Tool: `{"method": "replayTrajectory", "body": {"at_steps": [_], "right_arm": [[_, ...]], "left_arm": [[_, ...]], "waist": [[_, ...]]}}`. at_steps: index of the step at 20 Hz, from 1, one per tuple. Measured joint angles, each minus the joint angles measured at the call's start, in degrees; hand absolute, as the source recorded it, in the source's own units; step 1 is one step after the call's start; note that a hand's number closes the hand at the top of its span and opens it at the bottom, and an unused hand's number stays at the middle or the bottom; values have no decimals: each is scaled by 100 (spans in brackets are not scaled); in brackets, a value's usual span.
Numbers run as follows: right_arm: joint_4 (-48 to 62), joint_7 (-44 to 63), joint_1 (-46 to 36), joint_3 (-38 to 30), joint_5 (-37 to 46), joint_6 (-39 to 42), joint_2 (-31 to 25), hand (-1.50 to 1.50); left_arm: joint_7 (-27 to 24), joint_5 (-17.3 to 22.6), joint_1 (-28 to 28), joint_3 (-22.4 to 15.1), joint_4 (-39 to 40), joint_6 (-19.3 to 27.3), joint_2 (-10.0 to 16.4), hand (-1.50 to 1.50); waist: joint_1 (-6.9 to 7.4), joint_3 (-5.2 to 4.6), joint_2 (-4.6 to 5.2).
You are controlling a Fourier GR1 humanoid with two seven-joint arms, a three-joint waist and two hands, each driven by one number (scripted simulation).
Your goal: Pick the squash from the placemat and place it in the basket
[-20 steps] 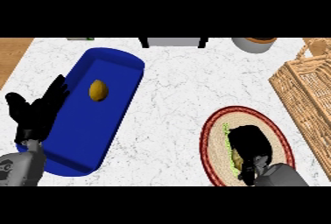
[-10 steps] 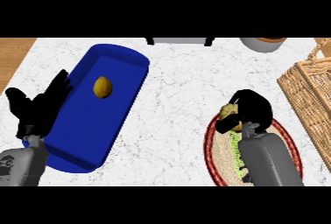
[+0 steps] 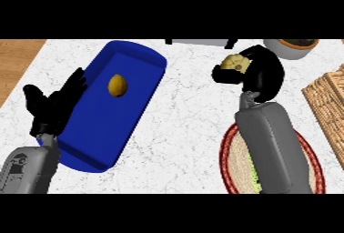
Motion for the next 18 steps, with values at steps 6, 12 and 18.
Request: {"method": "replayTrajectory", "body": {"at_steps": [6,12,18], "right_arm": [[943,284,-1101,7,1074,-1028,6,150],[1891,654,-2212,-472,1961,-1150,3,150],[2649,810,-3043,-1095,2591,-1191,-178,150]], "left_arm": [[-21,-45,-24,-6,56,32,-14,0],[85,-31,-27,76,40,81,31,0],[52,-27,46,173,78,113,67,0]], "waist": [[-28,-23,-47],[-170,-27,-95],[-312,-26,-111]]}}
